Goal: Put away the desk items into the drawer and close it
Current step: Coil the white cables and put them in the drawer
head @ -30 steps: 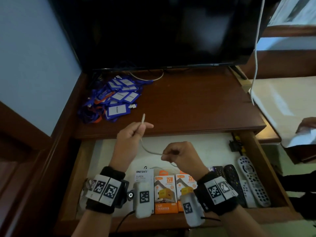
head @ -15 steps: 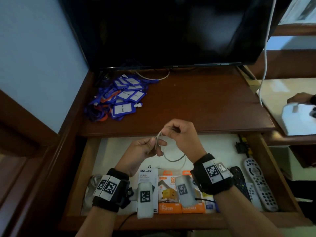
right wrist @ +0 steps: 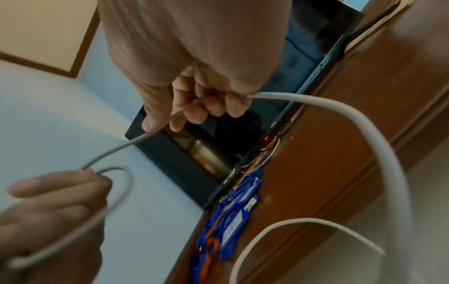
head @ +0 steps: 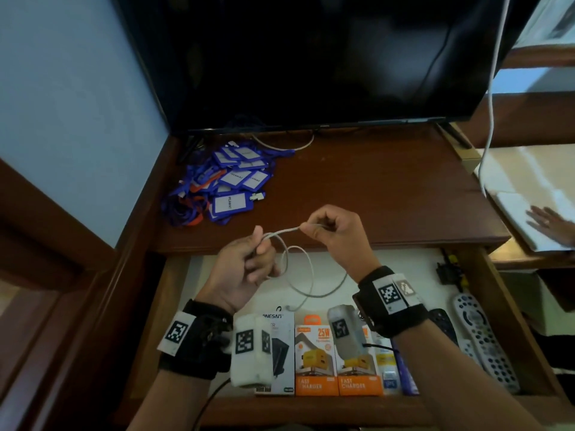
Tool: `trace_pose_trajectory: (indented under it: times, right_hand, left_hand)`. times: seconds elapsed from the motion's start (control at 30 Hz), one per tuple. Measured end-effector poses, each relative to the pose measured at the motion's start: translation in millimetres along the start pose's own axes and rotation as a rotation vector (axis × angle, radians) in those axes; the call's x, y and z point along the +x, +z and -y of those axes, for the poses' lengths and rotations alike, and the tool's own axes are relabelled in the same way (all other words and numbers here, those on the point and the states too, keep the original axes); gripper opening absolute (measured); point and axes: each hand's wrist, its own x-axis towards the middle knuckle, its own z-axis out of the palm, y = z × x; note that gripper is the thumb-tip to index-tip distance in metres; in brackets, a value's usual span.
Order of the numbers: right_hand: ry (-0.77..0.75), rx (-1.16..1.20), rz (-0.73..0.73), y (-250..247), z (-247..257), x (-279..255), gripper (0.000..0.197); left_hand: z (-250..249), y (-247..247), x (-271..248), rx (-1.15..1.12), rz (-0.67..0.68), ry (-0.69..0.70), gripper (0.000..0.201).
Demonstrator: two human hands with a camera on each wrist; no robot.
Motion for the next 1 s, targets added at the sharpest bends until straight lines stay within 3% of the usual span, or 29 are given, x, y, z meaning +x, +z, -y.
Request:
trace_pose_trajectory:
  times: [0.1,0.27,0.47,0.63,0.83,1.0]
  right_hand:
    - [0.01,-0.04,0.012,0,-1,5,0.015]
    - [-0.019,-0.051,0.001,-7,15,17,0.016]
    - [0.073,-0.126,0.38,8,29,7,0.017]
    - [0.091,0.019,0.243,8,38,8,0.032]
    - [0.06,0.066,0.093,1,45,17,0.028]
    - [0.222,0.097,0.269,16,29,-3,0.03]
  left_hand:
    - [-5,1,-2,-0.029,0.023,-0.077,0.044]
    - [0,-1,0,0.096,-0.002,-0.084,0.043]
    - [-4,-3,2,-0.245,0.014,-0.115,0.046]
    - [-1,3,3,-0.23,0.025,-0.135,0.043]
    - [4,10,2,-0.093,0.065,-0.071,0.045]
    - [1,1,-1,-0.35,0.073,-0.07,0.046]
